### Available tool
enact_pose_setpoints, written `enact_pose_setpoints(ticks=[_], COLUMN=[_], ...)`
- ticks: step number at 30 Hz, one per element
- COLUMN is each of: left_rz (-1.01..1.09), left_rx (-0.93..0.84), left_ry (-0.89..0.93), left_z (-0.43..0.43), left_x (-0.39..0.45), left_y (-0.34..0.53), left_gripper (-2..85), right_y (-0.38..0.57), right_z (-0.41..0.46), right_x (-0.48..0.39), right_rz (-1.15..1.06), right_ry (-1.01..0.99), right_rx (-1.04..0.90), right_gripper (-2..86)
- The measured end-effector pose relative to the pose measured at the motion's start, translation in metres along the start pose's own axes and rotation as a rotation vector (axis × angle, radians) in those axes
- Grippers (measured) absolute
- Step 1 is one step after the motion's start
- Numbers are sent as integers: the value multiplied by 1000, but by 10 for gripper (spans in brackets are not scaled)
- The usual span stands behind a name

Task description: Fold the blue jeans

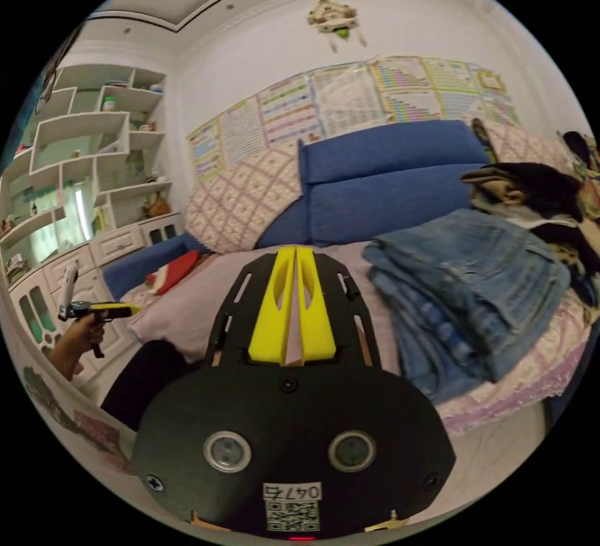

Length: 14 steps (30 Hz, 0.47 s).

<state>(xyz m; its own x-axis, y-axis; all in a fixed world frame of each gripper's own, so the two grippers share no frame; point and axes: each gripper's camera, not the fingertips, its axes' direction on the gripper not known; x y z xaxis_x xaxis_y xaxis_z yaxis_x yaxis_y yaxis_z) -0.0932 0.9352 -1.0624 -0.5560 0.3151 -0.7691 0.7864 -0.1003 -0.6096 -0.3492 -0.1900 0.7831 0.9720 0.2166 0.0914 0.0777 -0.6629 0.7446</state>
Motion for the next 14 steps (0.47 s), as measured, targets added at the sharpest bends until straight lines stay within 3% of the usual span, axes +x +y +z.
enact_pose_setpoints(ticks=[10,14], left_rz=[-68,-185], left_rx=[2,27], left_ry=[42,-39], left_z=[-17,-40], left_x=[73,76], left_y=[-29,-38], left_gripper=[-3,34], right_y=[-30,-51], right_z=[56,72], right_x=[-107,-122], right_rz=[-287,-307], right_ry=[22,3], right_rx=[-186,-257], right_gripper=[-6,-6])
